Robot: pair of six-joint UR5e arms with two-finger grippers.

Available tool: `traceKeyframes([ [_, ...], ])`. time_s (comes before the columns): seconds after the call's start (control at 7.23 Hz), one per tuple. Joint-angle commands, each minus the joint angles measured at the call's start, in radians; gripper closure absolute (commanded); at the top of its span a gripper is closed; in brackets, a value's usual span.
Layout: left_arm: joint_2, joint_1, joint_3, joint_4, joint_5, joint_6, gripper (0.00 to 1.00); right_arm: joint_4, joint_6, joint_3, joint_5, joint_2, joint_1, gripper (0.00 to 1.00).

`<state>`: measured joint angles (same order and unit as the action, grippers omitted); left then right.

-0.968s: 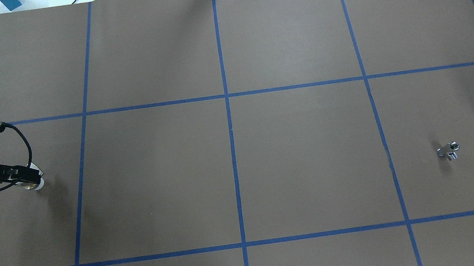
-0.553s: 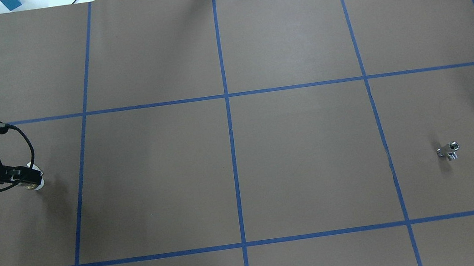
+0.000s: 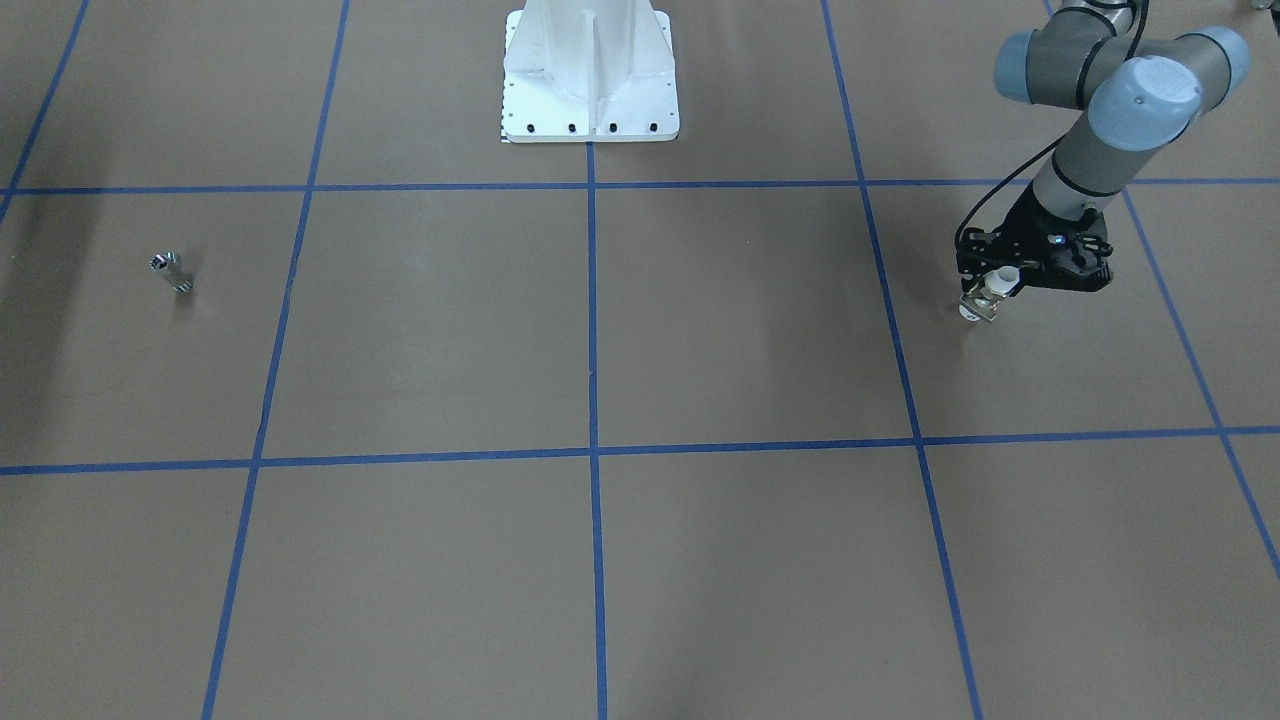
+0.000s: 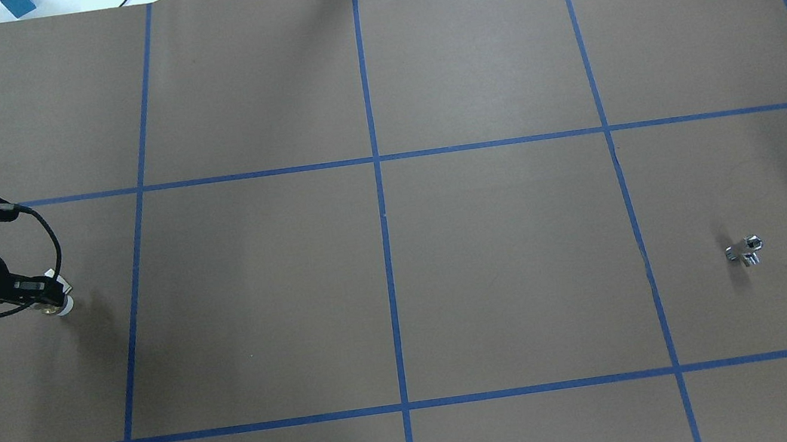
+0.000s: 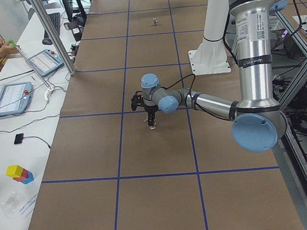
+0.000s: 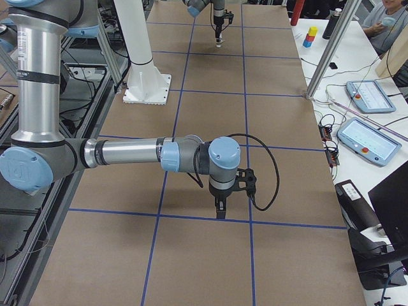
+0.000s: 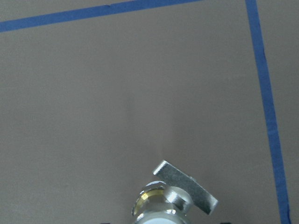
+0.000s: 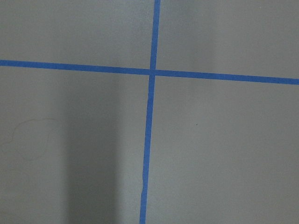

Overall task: Assemble PPR valve and pipe with both arms
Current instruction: 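Carry the valve with the left gripper to the table center and set it upright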

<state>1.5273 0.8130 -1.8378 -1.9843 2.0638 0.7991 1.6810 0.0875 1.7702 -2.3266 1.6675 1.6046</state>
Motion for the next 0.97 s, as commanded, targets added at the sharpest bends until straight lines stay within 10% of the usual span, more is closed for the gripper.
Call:
traceKeyframes([
  [0.0,0.001,0.003,-0.018,0.004,0.009,0.002,1.00,-0.001,0.000,0.002,-0.002,0.000,0.000,0.00],
  [0.28,0.016,0.002,-0.111,0.121,0.018,0.005,1.00,-0.001,0.000,0.002,-0.002,0.000,0.000,0.00],
  [0.83,0.479,-0.108,-0.123,0.585,0.013,0.180,1.00,-0.001,0.000,0.000,-0.011,0.000,0.000,0.00],
])
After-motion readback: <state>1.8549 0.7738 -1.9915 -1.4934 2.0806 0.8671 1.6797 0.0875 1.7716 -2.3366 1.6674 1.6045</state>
